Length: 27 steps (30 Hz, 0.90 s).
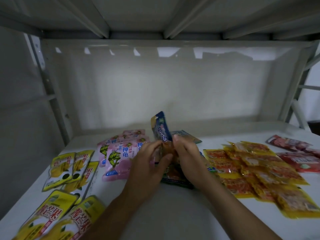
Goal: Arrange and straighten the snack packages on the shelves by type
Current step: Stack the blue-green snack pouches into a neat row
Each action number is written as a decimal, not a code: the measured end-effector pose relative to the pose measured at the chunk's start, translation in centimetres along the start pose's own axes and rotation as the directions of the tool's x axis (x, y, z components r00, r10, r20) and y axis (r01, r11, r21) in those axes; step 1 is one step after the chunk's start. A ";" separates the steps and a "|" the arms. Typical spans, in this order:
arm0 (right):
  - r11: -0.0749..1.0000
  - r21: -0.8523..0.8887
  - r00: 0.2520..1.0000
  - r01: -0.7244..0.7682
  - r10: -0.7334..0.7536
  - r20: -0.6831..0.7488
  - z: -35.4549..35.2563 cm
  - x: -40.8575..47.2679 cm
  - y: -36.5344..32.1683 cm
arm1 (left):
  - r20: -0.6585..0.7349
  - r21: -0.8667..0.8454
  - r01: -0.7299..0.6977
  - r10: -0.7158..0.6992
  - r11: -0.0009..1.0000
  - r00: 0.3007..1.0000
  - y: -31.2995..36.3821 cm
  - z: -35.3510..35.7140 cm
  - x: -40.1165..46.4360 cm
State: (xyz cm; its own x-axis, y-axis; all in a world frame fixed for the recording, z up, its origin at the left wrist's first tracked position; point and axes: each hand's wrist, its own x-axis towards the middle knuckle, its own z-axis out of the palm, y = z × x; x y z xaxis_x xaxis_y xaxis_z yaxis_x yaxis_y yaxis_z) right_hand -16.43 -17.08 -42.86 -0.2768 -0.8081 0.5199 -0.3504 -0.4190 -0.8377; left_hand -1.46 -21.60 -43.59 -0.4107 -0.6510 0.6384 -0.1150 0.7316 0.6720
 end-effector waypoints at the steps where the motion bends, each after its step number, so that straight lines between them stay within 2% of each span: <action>1: 0.993 0.104 0.998 -0.050 0.046 0.040 0.0 0.1 0.2 | 0.030 -0.110 0.055 -0.052 0.992 0.998 0.2 0.2 0.0; 2: 0.979 0.187 0.995 -0.083 0.071 0.070 0.0 0.2 0.4 | 0.054 -0.220 0.124 -0.115 0.968 0.992 0.2 0.4 0.1; 4: 0.982 0.182 0.996 -0.054 0.042 0.074 -0.1 0.4 0.5 | 0.060 -0.349 0.218 -0.211 0.911 0.976 0.2 0.3 0.4; 6: 0.999 0.029 0.998 0.037 -0.038 0.057 0.1 0.4 0.5 | -0.001 -0.344 0.230 -0.245 0.910 0.969 -0.1 -0.2 0.7; 8: 0.991 -0.120 0.999 0.053 -0.053 0.001 0.2 0.5 0.5 | -0.025 -0.365 0.255 -0.284 0.895 0.959 -0.2 -0.6 0.8; 10: 0.982 -0.182 0.991 -0.047 0.024 -0.130 0.0 0.5 0.2 | 0.000 -0.482 0.307 -0.351 0.820 0.936 -0.2 -1.0 1.0; 11: 0.982 -0.143 0.981 -0.120 0.095 -0.172 -0.3 0.6 -0.1 | 0.032 -0.539 0.332 -0.375 0.774 0.927 -0.4 -1.2 1.1; 13: 0.974 0.019 0.964 -0.226 0.226 -0.139 -1.2 0.6 -0.6 | 0.095 -0.608 0.366 -0.393 0.704 0.914 -0.4 -1.4 1.3; 14: 0.965 0.087 0.964 -0.247 0.253 -0.081 -1.5 0.6 -0.7 | 0.116 -0.617 0.369 -0.384 0.695 0.916 -0.4 -1.4 1.4; 16: 0.972 0.096 0.976 -0.216 0.218 -0.013 -1.5 0.3 -1.0 | 0.128 -0.599 0.359 -0.357 0.715 0.925 -0.6 -1.2 1.3; 18: 0.981 0.076 0.983 -0.178 0.181 -0.042 -1.2 0.3 -0.7 | 0.133 -0.595 0.365 -0.361 0.716 0.923 -0.6 -1.0 1.0; 21: 0.973 0.105 0.973 -0.203 0.213 -0.090 -1.1 0.6 -0.5 | 0.163 -0.538 0.421 -0.400 0.730 0.902 -1.0 -0.8 0.9; 24: 0.970 0.139 0.975 -0.201 0.212 -0.069 -1.5 0.6 -0.5 | 0.191 -0.522 0.462 -0.430 0.717 0.882 -1.1 -0.8 0.8; 27: 0.974 0.133 0.981 -0.183 0.190 -0.041 -1.5 0.6 -0.5 | 0.166 -0.517 0.442 -0.421 0.733 0.892 -1.1 -1.1 0.7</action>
State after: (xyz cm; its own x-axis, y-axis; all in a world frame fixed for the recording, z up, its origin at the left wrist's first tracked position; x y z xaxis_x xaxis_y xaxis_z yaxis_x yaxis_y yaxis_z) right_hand -17.78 -16.70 -41.90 -0.3751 -0.8551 0.3580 -0.1718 -0.3153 -0.9333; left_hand -0.63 -23.08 -43.46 -0.4674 -0.8552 0.2239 0.2018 0.1434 0.9689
